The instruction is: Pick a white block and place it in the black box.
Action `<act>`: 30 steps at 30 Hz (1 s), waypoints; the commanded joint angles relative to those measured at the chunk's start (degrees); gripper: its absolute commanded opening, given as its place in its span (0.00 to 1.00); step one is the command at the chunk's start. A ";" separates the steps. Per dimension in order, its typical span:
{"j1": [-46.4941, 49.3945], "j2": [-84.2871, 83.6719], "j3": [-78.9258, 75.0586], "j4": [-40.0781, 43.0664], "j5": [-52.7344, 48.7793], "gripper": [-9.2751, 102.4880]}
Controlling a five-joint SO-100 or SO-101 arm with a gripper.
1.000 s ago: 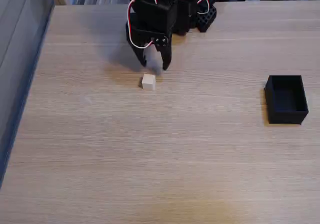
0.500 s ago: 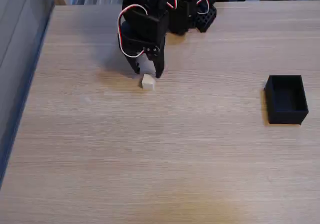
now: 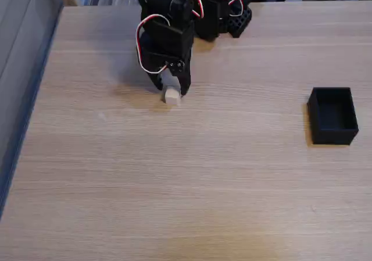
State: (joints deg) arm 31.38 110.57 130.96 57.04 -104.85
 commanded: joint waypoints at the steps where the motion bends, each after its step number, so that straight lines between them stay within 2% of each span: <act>1: -0.09 -0.79 -2.02 -1.05 0.09 0.29; 12: -0.26 -4.75 -2.46 -4.31 0.70 0.26; 18: -0.18 -5.10 -2.02 -6.24 0.88 0.08; 24: 0.09 -3.60 -1.85 -6.68 -1.14 0.08; 30: -2.90 5.45 1.67 -6.42 -4.83 0.08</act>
State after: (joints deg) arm 30.41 110.92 131.75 50.71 -108.19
